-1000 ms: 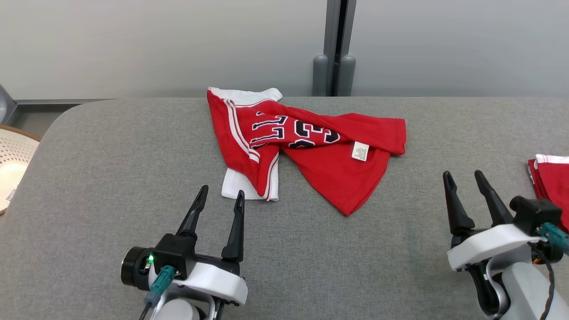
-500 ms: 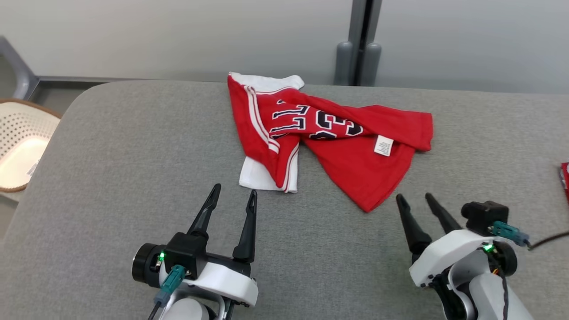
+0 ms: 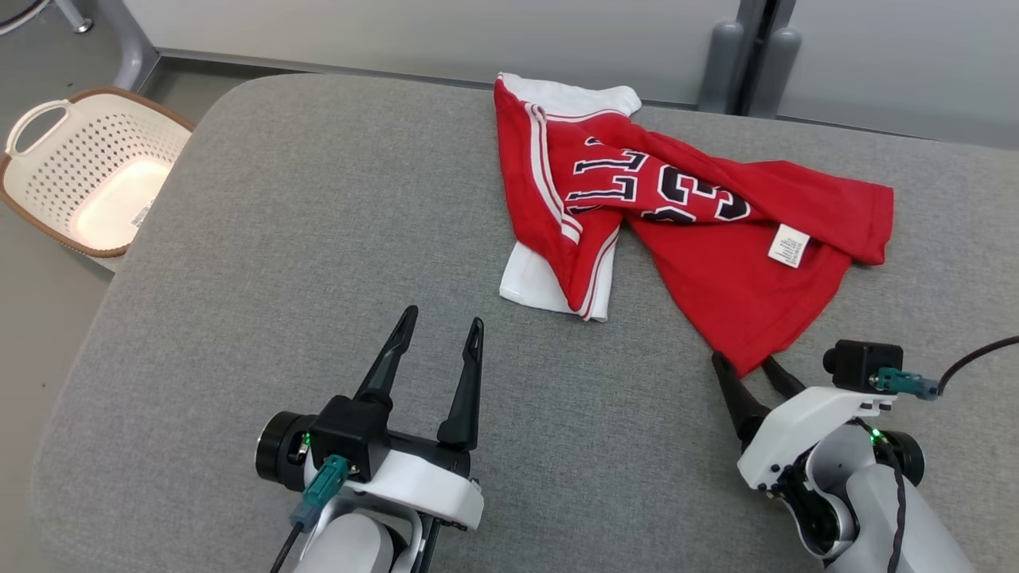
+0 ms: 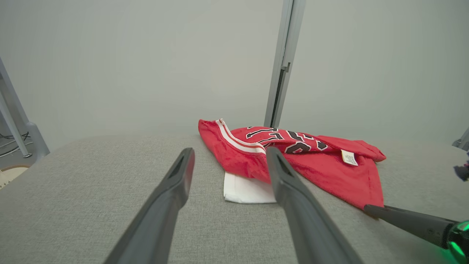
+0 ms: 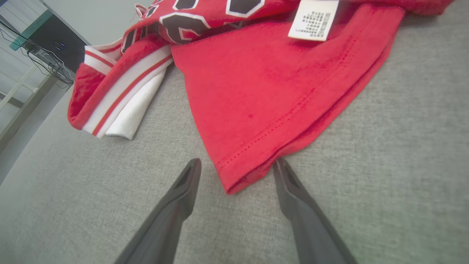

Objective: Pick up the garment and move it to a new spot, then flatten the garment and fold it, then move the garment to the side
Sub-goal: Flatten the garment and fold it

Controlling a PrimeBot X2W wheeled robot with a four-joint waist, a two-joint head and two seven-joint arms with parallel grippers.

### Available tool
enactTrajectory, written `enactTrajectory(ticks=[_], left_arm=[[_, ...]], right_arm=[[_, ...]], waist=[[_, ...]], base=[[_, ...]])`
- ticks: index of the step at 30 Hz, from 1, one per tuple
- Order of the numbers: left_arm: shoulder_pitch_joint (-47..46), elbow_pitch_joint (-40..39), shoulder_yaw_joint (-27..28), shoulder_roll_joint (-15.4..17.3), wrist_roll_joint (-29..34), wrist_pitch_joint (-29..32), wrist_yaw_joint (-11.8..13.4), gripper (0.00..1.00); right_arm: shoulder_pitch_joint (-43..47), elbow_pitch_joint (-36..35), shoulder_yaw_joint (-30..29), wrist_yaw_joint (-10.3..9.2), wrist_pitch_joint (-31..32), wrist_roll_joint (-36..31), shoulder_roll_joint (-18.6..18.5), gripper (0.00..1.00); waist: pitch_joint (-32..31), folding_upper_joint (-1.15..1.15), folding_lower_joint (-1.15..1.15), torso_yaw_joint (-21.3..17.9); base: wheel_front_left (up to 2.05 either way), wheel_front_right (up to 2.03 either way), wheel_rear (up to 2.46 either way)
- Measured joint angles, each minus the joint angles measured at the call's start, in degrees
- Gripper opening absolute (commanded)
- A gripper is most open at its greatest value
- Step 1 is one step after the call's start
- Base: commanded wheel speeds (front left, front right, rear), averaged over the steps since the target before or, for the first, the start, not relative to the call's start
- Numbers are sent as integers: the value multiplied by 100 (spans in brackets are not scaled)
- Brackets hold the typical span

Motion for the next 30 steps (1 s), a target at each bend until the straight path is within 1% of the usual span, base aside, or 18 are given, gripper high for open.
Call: enactTrajectory(ticks=[7,8,9,15,17,21,25,30], left_arm=[[-77,-43,-76,0,-53,0,56,100],[-86,-45,-82,-1,-53,0,65,100],[-95,-46,-86,-1,-53,0,73,100],[-143,20,-56,1,4,-1,87,100],[-144,69,-52,1,58,-1,60,100],[-170,261,-76,-1,253,-1,-26,100],[-407,859,-214,60,957,-1,-57,100],[-987,1974,-431,289,1660,-1,130,100]], right_arm=[[-272,230,-111,0,-15,-54,-19,100],[-298,243,-105,0,-15,-49,-20,44],[-318,257,-98,0,-15,-35,-24,0],[-377,255,45,0,-177,-48,-52,0],[-372,213,70,0,-257,-59,-56,0],[-358,60,147,0,-354,-67,-178,0],[-364,-146,296,0,-350,4,-180,0],[-422,-333,480,-1,-308,121,-142,0]], waist=[[200,0,0,225],[216,0,0,240],[230,0,0,248],[225,0,0,143],[211,0,0,63],[183,0,0,-151],[193,0,0,-419],[269,0,0,-750]], base=[[0,0,0],[0,0,0],[0,0,0],[0,0,0],[0,0,0],[0,0,0],[0,0,0],[0,0,0]])
